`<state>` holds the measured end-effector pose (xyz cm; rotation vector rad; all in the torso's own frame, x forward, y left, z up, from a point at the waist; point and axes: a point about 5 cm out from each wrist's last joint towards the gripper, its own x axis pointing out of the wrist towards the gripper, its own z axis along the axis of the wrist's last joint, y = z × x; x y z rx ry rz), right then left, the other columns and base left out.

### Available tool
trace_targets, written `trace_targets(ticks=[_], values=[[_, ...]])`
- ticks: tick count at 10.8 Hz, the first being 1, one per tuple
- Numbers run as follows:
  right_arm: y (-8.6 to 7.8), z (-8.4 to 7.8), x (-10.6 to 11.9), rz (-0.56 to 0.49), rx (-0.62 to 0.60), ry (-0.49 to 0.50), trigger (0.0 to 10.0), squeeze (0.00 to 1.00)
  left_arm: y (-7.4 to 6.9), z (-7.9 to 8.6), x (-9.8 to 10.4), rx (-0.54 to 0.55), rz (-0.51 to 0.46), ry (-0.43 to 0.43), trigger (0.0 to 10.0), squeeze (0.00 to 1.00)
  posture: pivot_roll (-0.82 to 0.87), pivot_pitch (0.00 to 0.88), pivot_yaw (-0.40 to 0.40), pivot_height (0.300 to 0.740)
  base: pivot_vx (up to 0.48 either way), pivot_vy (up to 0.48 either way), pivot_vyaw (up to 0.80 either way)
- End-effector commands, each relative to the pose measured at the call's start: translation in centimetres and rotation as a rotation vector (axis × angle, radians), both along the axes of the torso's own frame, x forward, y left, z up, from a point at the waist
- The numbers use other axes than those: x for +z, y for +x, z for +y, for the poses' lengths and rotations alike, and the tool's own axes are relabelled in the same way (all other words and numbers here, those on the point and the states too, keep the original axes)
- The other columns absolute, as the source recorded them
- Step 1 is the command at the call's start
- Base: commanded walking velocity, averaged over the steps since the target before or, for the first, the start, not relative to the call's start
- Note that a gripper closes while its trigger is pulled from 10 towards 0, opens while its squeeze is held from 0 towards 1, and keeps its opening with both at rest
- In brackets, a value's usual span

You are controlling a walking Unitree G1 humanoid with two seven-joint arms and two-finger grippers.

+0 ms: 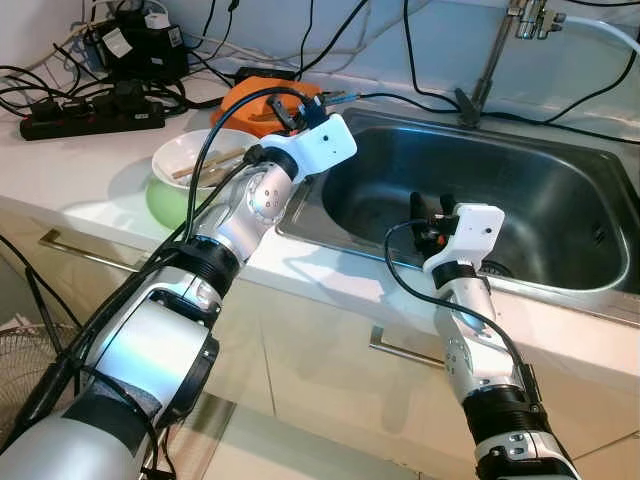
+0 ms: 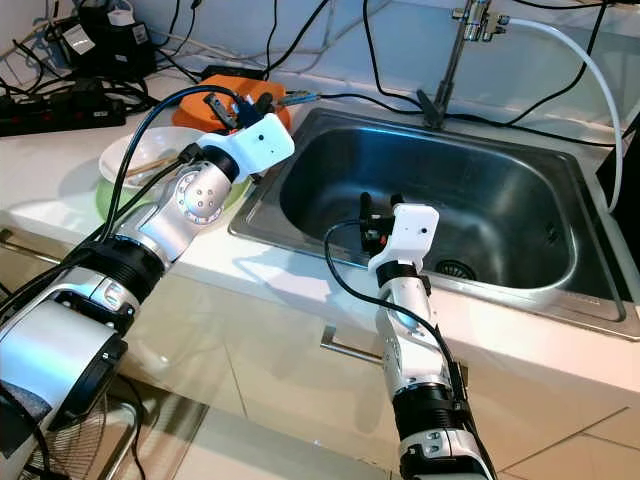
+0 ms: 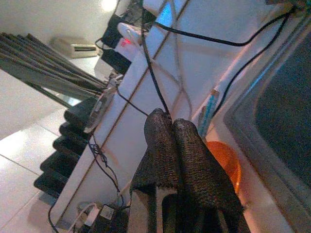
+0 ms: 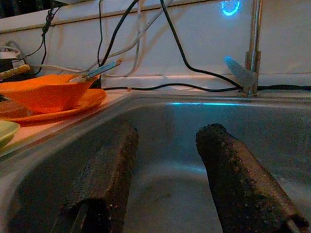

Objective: Kitchen organization

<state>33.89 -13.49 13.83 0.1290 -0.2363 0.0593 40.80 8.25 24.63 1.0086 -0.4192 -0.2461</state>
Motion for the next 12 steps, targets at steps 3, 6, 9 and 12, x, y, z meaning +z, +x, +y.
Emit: trace_targets(ticks=[3, 6, 9, 12], values=[[0.2, -0.1, -0.2, 0.021, 0.004, -0.002, 10.0, 0.0, -0.6, -0.3, -2.2, -0.039, 0.068, 0.051, 10.0, 1.0, 0.16, 0.026, -0.024, 0.74, 0.0, 0.0, 0.0], [0.0, 0.0, -0.3, 0.021, 0.01, -0.003, 10.0, 0.0, -0.3, 0.3, -2.5, 0.002, 0.081, 0.108, 10.0, 1.0, 0.16, 0.037, -0.024, 0.74, 0.0, 0.0, 0.0], [-0.3, -0.2, -0.6, 0.028, 0.004, -0.006, 10.0, 0.0, 0.1, 0.5, -2.4, 0.049, 0.063, 0.193, 10.0, 0.31, 0.14, 0.052, -0.023, 0.74, 0.0, 0.0, 0.0], [-0.6, -0.4, -0.8, 0.032, -0.001, -0.008, 10.0, 0.0, 0.5, 1.1, -2.6, 0.122, 0.083, 0.214, 10.0, 0.0, 0.13, 0.059, -0.019, 0.74, 0.0, 0.0, 0.0]])
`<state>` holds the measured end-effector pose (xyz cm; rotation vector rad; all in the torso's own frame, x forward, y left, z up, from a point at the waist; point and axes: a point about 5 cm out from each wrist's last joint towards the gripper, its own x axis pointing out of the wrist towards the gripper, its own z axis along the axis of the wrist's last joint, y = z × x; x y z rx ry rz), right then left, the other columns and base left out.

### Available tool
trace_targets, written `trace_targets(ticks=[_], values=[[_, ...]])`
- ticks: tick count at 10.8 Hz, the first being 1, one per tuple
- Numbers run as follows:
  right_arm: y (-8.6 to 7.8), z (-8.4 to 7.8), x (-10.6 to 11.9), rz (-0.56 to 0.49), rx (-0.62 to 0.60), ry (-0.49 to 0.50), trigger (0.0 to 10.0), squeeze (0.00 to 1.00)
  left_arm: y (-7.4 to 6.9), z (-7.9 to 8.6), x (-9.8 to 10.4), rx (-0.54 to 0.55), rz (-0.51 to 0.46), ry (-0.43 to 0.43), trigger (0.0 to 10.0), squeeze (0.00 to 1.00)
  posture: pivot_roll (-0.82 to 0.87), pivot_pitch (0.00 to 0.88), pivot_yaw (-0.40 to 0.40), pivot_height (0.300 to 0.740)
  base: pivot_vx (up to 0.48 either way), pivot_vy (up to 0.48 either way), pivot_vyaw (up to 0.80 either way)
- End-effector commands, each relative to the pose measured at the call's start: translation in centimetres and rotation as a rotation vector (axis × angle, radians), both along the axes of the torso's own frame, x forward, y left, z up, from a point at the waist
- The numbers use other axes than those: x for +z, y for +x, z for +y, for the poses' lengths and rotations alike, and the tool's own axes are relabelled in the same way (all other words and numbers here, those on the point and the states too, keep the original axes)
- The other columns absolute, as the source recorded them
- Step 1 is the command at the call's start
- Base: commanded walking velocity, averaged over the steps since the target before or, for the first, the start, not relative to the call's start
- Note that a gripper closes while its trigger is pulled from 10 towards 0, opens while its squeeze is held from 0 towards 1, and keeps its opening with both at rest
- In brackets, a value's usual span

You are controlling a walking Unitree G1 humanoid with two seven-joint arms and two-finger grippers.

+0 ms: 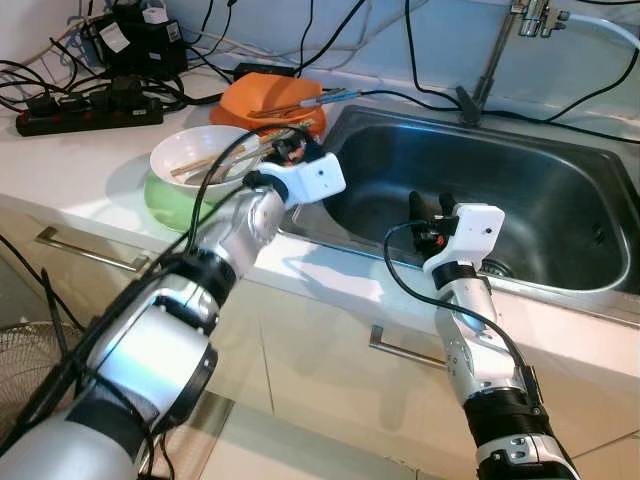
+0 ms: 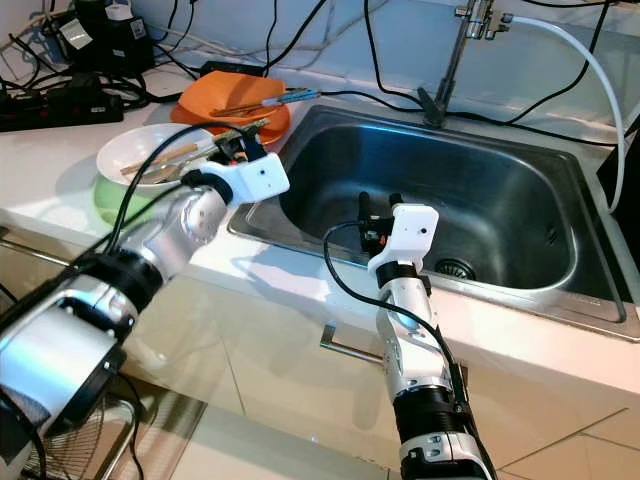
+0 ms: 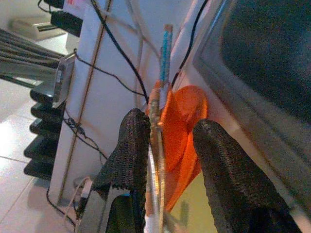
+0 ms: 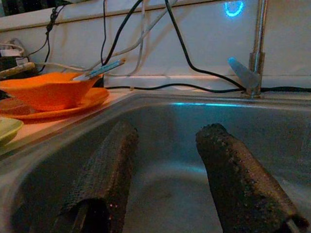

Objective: Kitchen organization

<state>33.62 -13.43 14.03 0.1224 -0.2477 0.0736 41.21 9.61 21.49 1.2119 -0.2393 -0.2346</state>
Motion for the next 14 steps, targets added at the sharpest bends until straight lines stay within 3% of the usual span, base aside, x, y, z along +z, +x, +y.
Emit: trace_targets(ticks=[1, 11, 12, 13, 14], values=[[-0.3, -0.4, -1.0, 0.044, -0.015, 0.0, 10.0, 0.0, 0.1, -0.3, 0.6, 0.001, -0.021, 0.014, 10.0, 0.0, 0.13, 0.059, -0.019, 0.74, 0.0, 0.0, 0.0], [-0.6, -0.8, -0.8, 0.046, -0.03, -0.004, 10.0, 0.0, 0.4, -0.3, 0.9, 0.015, -0.022, 0.027, 10.0, 0.0, 0.11, 0.058, -0.017, 0.74, 0.0, 0.0, 0.0], [-0.6, -0.7, -0.9, 0.049, -0.029, -0.005, 10.0, 0.0, 0.5, -0.1, 1.2, 0.027, -0.037, 0.02, 8.2, 0.0, 0.11, 0.054, -0.018, 0.74, 0.0, 0.0, 0.0], [-0.6, -0.7, -0.9, 0.05, -0.028, -0.005, 10.0, 0.0, 0.5, 0.0, 1.4, 0.032, -0.047, 0.017, 0.0, 0.0, 0.11, 0.053, -0.018, 0.74, 0.0, 0.0, 0.0], [-0.6, -0.7, -0.9, 0.05, -0.028, -0.005, 10.0, 0.0, 0.5, 0.1, 1.4, 0.033, -0.048, 0.019, 0.0, 0.0, 0.11, 0.051, -0.019, 0.74, 0.0, 0.0, 0.0]])
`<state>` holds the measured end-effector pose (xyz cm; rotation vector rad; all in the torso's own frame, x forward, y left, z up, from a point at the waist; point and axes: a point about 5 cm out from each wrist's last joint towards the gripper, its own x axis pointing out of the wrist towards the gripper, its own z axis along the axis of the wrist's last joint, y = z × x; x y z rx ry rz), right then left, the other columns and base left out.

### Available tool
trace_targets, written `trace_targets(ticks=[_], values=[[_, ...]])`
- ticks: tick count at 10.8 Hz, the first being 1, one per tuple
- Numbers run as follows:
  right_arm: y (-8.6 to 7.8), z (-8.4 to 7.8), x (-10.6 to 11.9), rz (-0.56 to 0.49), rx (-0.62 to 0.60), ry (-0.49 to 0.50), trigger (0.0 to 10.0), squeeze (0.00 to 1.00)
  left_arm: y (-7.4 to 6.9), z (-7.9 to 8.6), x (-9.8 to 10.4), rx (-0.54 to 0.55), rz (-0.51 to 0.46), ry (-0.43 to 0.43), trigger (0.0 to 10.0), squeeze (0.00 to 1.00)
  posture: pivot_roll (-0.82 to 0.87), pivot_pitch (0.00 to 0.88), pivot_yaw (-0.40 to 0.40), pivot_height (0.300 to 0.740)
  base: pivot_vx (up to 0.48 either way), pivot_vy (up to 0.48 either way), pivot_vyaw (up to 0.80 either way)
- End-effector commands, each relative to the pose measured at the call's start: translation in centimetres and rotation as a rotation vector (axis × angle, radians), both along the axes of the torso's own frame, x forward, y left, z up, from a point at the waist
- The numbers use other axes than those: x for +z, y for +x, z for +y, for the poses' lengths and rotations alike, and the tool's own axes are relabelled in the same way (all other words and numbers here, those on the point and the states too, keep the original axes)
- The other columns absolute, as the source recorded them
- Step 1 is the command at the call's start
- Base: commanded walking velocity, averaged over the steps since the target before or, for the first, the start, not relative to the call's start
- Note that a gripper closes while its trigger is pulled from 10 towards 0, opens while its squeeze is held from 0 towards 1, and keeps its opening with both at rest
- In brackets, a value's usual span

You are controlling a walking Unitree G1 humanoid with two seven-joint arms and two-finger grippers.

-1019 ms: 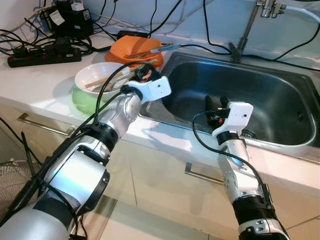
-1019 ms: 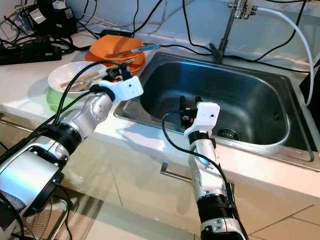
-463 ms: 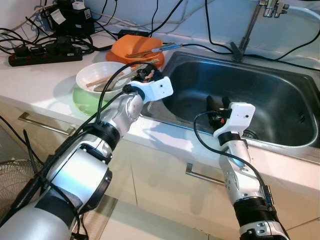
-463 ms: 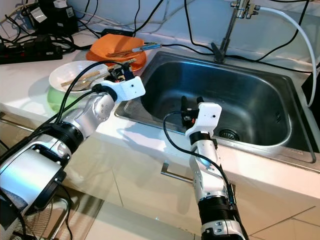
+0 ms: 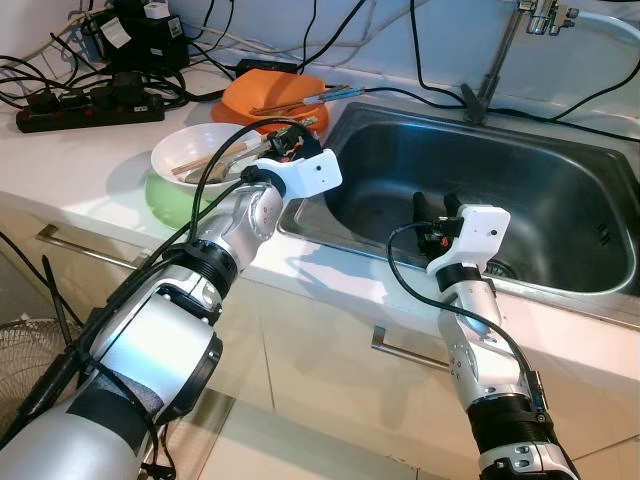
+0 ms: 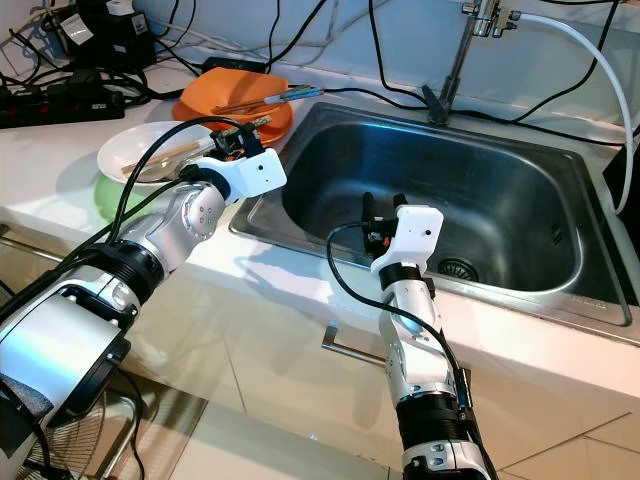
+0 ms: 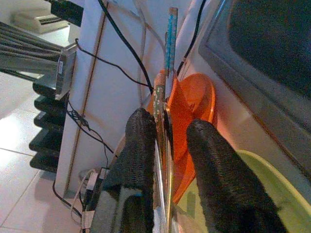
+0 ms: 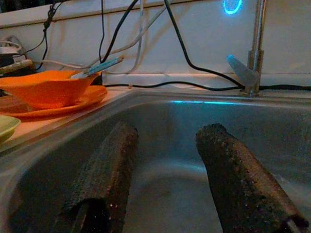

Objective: Kitchen organization

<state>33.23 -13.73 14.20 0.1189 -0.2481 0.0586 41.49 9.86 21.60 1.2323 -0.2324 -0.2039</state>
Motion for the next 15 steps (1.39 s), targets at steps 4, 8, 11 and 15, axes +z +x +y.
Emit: trace_targets(ticks=[4, 8, 11, 15], values=[[-0.2, -0.6, -1.1, 0.052, -0.019, -0.006, 10.0, 0.0, 0.3, 0.1, 1.2, 0.014, -0.035, 0.003, 0.0, 0.0, 0.11, 0.052, -0.023, 0.74, 0.0, 0.0, 0.0], [-0.1, -0.5, -1.0, 0.053, -0.019, -0.006, 10.0, 0.0, 0.3, 0.0, 1.7, 0.003, -0.065, -0.006, 0.0, 0.0, 0.12, 0.052, -0.026, 0.74, 0.0, 0.0, 0.0], [0.0, -0.5, -1.0, 0.053, -0.019, -0.004, 10.0, 0.0, 0.2, -0.7, 3.4, -0.037, -0.132, -0.065, 0.0, 0.0, 0.12, 0.047, -0.03, 0.74, 0.0, 0.0, 0.0], [0.4, -0.2, -0.8, 0.049, -0.006, -0.001, 10.0, 0.0, -0.3, -1.6, 4.3, -0.107, -0.092, -0.254, 10.0, 0.0, 0.14, 0.037, -0.036, 0.74, 0.0, 0.0, 0.0]])
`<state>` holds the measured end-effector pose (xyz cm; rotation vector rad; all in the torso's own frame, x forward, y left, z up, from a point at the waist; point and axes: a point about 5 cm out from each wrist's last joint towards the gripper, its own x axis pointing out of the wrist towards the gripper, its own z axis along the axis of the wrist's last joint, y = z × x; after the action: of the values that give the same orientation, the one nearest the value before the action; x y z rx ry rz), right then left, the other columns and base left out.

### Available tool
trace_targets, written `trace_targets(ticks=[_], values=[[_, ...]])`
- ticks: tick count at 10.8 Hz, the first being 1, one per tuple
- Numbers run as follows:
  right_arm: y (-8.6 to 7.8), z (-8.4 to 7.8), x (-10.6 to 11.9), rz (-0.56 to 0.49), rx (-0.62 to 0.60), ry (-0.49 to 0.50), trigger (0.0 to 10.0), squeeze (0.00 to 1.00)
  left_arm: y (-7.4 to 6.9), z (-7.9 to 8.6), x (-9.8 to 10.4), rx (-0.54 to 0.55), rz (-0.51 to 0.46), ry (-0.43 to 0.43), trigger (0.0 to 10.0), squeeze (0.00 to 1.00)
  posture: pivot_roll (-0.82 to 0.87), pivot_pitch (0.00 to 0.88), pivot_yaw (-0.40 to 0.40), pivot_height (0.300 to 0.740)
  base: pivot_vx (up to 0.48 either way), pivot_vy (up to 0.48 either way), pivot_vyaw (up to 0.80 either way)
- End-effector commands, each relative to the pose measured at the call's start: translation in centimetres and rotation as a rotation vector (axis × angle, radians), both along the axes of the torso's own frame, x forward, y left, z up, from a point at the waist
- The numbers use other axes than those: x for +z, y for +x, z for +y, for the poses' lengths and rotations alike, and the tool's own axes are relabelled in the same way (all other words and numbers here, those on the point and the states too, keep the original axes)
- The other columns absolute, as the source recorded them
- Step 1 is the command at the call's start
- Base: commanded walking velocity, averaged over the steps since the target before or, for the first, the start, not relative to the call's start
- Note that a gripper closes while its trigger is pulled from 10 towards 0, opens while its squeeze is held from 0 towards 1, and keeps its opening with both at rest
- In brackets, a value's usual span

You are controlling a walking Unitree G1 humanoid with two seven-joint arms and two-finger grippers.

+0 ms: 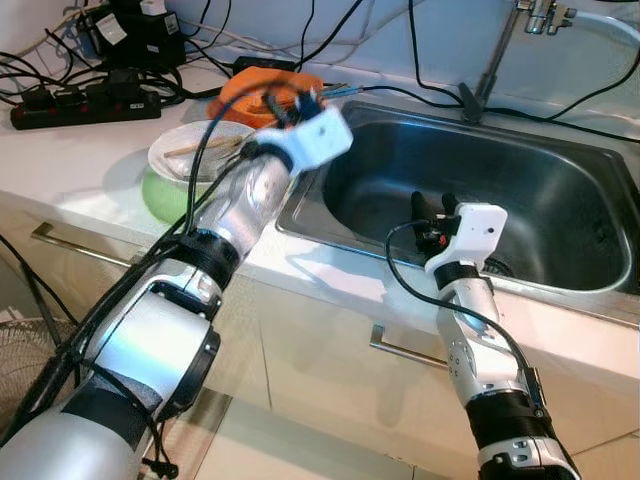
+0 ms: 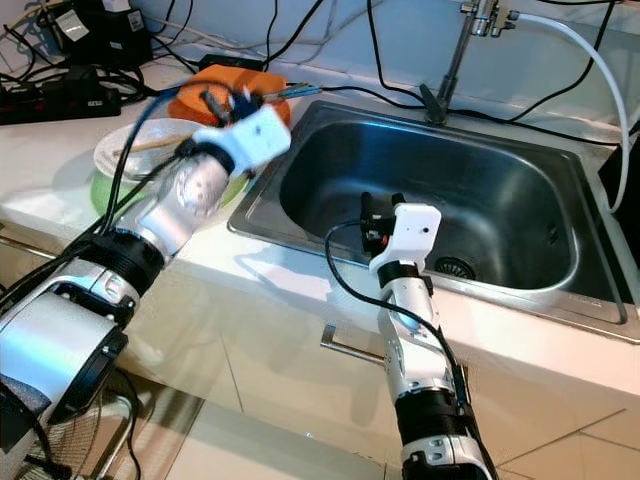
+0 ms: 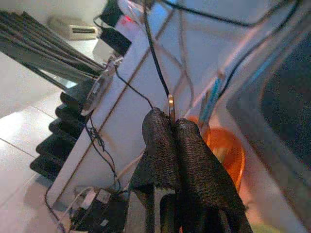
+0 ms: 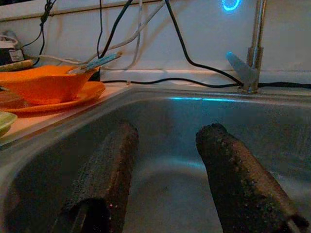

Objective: Kitchen organization

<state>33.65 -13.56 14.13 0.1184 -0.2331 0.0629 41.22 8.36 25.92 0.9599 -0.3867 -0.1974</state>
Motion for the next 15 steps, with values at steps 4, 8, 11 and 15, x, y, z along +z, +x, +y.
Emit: trace_targets(ticks=[4, 8, 11, 15], values=[[0.3, -0.2, -0.4, 0.027, 0.002, -0.002, 10.0, 0.0, -0.6, -0.3, -0.7, -0.082, 0.118, -0.177, 10.0, 0.0, 0.14, 0.026, -0.044, 0.74, 0.0, 0.0, 0.0], [0.8, 0.1, -0.2, 0.021, 0.02, -0.006, 10.0, 0.0, -2.2, -0.4, 5.0, -0.163, -0.071, -0.262, 10.0, 0.0, 0.16, 0.008, -0.052, 0.74, 0.0, 0.0, 0.0], [1.0, 0.5, -0.2, 0.018, 0.038, -0.006, 10.0, 0.0, -4.0, -0.7, 7.9, -0.199, -0.198, -0.251, 10.0, 0.0, 0.17, 0.0, -0.058, 0.74, 0.0, 0.0, 0.0], [1.2, 0.8, 1.1, -0.047, 0.076, -0.042, 10.0, 1.0, -5.6, -3.6, 6.5, -0.529, -0.059, -0.518, 10.0, 0.0, 0.16, 0.0, -0.051, 0.74, 0.0, 0.0, 0.0]])
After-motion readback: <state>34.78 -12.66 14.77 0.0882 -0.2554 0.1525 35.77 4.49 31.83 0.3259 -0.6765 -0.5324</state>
